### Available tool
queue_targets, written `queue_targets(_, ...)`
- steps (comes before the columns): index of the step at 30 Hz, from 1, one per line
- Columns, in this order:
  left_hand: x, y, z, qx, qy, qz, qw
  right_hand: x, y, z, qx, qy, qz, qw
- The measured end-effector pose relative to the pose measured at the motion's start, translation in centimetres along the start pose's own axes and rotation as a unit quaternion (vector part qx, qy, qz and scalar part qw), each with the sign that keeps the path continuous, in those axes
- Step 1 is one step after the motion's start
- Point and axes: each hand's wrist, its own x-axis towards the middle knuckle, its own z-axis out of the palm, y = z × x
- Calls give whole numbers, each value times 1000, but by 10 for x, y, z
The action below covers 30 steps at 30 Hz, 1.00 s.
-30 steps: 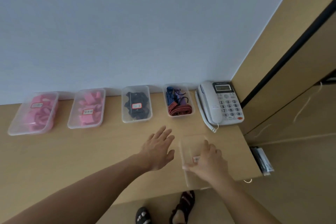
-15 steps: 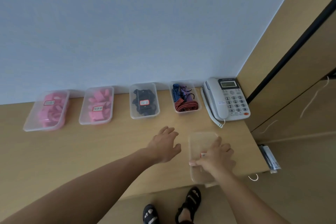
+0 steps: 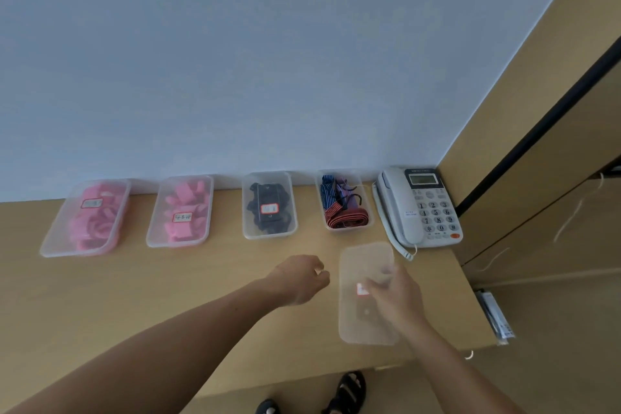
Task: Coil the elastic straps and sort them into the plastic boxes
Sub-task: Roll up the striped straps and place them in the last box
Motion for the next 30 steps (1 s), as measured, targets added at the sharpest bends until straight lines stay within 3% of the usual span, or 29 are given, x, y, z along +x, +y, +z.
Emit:
queue_targets(4,5,5,-9,-52,12,-13,998,2,-29,-8,101,4,-48,994)
queue_targets(8,18,20,-27,-145,70,4,987,22,-60,-25,120,11,-84,989)
queue_targets(12,39,32,-57,-142,125,-10,982,63,-88,-36,85,20,-126,988)
queue_targets(25,123,43,-73,-116,162,-178,964,189,-116,-13,-27,-63,-198,978)
queue_targets(30,137,42,-65,-130,160,-209,956,203,-103,-6,-89,-44,-201,974)
